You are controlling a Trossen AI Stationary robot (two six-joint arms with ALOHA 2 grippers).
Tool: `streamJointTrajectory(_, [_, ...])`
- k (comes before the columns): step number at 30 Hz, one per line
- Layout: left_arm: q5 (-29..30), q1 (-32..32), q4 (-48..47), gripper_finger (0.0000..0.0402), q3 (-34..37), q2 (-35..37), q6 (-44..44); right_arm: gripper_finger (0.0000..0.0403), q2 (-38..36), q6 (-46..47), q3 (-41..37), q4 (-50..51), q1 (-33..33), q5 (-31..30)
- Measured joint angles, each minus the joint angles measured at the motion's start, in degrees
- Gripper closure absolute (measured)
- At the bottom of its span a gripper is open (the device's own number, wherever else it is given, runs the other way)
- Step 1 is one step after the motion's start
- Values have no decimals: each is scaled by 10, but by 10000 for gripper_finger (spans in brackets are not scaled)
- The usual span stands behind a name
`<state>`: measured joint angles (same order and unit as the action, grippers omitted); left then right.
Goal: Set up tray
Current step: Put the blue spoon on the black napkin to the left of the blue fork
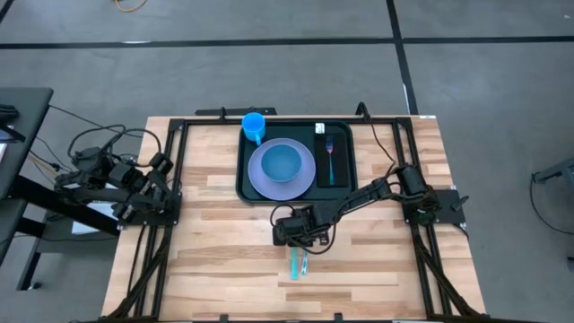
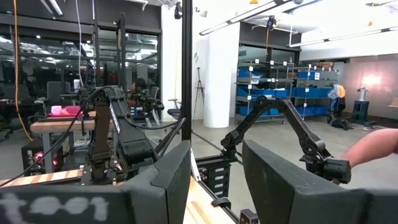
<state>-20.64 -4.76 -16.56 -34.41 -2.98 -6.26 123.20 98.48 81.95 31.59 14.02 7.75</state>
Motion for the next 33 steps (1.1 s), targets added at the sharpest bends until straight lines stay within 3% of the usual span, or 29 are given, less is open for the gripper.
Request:
streamJointTrajectory(7, [0, 0, 0, 269, 0, 0, 0, 376, 0, 0, 0, 5, 0, -1])
streamJointTrajectory(15, [0, 0, 0, 269, 0, 0, 0, 361, 1, -1, 10, 14, -2, -1])
streamJointTrajectory(20, [0, 0, 0, 269, 0, 0, 0, 375, 4, -25, 37, 27, -7, -2])
streamJointTrajectory(33, [0, 0, 0, 269, 0, 0, 0, 374, 8, -47, 90, 125, -14, -8])
